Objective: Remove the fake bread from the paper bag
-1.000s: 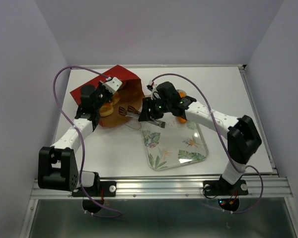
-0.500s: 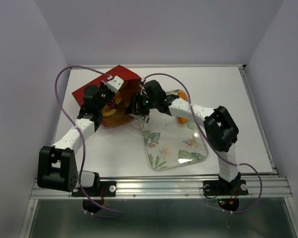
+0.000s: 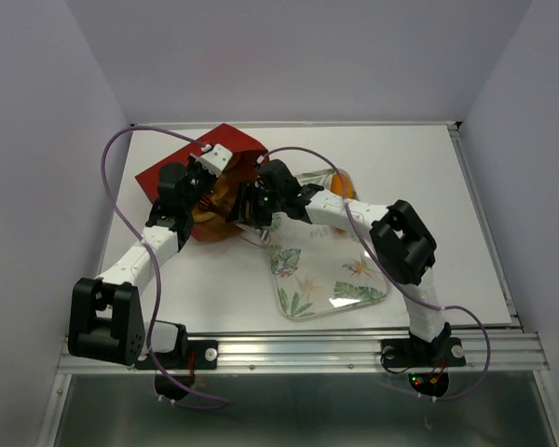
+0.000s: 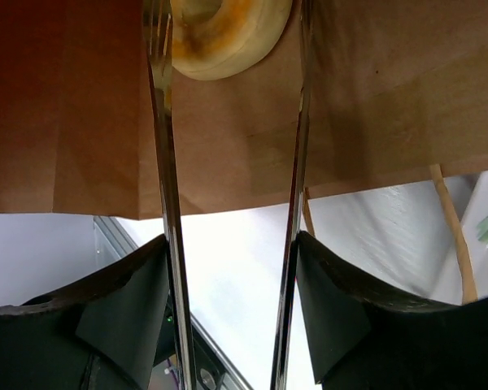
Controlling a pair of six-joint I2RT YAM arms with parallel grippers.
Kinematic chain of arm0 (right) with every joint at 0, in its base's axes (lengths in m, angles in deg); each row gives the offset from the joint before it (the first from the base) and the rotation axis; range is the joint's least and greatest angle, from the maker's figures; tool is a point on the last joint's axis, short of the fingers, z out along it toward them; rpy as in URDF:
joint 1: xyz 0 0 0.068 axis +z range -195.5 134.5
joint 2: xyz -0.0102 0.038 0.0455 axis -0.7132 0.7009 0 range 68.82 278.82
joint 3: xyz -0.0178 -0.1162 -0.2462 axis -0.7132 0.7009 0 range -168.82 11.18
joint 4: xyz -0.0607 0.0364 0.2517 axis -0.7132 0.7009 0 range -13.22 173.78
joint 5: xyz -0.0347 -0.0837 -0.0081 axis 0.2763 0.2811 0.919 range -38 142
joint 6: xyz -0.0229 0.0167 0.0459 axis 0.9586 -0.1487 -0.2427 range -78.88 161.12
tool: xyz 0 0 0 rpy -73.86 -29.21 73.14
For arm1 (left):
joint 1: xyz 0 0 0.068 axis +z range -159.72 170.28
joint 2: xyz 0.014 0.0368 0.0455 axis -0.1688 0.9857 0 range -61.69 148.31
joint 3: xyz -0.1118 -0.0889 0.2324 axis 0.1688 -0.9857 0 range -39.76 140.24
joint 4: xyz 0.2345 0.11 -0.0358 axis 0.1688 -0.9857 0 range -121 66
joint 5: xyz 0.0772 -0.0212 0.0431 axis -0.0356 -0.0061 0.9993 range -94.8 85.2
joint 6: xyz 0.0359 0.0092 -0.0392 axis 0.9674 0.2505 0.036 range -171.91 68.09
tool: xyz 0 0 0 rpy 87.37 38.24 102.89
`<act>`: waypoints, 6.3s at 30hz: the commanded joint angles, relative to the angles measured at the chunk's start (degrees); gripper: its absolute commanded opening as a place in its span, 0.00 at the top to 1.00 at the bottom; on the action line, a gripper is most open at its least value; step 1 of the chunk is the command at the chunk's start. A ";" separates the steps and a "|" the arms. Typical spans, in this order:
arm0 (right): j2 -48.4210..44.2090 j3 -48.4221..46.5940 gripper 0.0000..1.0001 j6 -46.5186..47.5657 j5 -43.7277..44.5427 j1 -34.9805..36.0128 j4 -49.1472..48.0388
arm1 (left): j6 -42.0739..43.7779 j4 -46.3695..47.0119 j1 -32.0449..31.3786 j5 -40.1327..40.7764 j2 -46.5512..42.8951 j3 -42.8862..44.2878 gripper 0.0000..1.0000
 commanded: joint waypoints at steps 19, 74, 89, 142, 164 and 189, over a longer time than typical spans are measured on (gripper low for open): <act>4.56 -4.94 0.58 -5.38 -4.77 1.53 -5.11 | -2.92 6.00 -1.61 2.42 -2.23 -0.72 1.00; -63.20 42.43 0.99 18.70 13.77 -15.70 18.62 | 14.39 3.28 5.07 -9.18 -8.03 -4.76 1.00; -55.56 44.19 0.69 18.26 12.72 -18.42 15.98 | 12.29 2.31 5.78 -11.38 -4.87 -3.27 1.00; -15.49 8.17 0.51 24.85 7.44 -1.72 -2.38 | -3.27 1.43 -0.38 -0.39 -7.77 -1.42 1.00; -4.67 0.25 0.38 22.48 24.23 1.88 0.08 | -4.76 2.75 -3.54 2.51 -6.80 -1.42 1.00; 2.62 -5.64 0.49 21.51 21.66 1.88 -0.10 | -7.40 3.45 -4.95 4.36 -3.81 0.42 1.00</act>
